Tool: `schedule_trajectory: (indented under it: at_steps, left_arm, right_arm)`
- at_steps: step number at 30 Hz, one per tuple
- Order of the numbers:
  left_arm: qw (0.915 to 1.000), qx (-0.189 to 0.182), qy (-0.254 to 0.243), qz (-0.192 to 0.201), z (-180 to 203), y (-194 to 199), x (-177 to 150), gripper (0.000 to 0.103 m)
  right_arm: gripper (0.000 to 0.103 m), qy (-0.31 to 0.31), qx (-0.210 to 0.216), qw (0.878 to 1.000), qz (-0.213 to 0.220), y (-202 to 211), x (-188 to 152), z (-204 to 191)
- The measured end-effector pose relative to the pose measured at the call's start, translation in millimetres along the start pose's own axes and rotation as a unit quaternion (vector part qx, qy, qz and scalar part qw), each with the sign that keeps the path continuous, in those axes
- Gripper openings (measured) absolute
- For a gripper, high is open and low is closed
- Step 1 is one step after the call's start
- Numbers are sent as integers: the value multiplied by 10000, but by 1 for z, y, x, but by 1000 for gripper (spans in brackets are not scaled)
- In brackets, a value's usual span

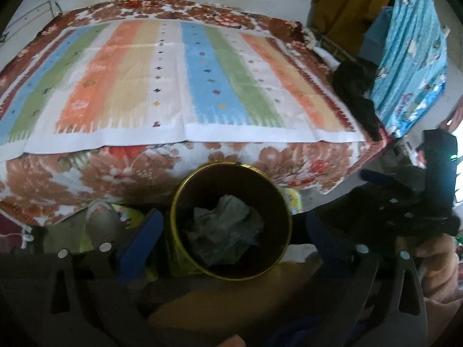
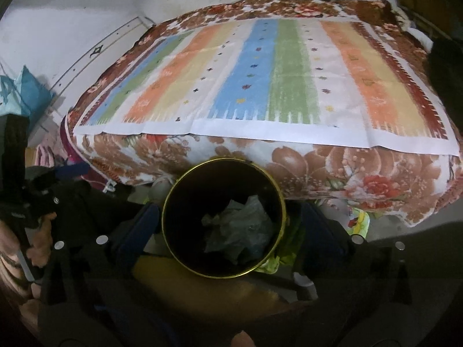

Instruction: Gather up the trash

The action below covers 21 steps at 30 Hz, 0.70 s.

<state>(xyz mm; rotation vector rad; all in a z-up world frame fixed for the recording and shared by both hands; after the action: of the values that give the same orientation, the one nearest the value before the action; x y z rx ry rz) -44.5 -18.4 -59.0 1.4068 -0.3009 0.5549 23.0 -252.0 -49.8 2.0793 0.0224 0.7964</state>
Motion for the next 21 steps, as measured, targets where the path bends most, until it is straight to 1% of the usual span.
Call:
schedule_trajectory:
  at_steps: [1,2,4,7,10,11,14,21]
  left_arm:
    - [9999,98,44,-20,-2,-2,-3,97]
    - [9999,112,78,-21,-2,-3,-3,97]
    - [9999,76,139,-58,-3,-5,-5,97]
    - [9996,-24,205,-167,-4,-9,-7,97]
    - [9993,167,215,-238,-5,-14,-7,97]
    - [9993,192,221,-235,-4,-14,-7,97]
    - [9995,115,217,-218,-4,-13,-7,97]
    - [9995,229,149,-153,-1,-12,-7,97]
  right_arm:
    - [94,2,21,10000,-25,0,-1,0]
    - [94,7,44,9999,-98,-1,-3,-1]
    - [94,27,21,9998,-195,-4,-6,-2]
    - [94,73,54,9998,-175,-5,-8,-3]
    - [94,45,88,9999,-137,-6,-9,-1]
    - [94,25,104,9999,-134,-6,-9,0]
    - [94,20,155,9998,-145,-8,-8,-1]
    - [94,0,217,9996,-207,-13,-9,-1]
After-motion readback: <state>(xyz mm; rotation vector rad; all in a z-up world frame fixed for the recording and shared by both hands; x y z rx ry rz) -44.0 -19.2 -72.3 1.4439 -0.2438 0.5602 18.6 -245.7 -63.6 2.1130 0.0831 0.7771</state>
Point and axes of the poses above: each gripper's, at about its wrist camera, not at the fingertips, and y roughly against the way its jaws point, z to its right, x to its top, the point moved 1 cm from there along -y, roughly the way its jaws point, and after that the axes turned 11 degrees about x, right-handed, at the moved point
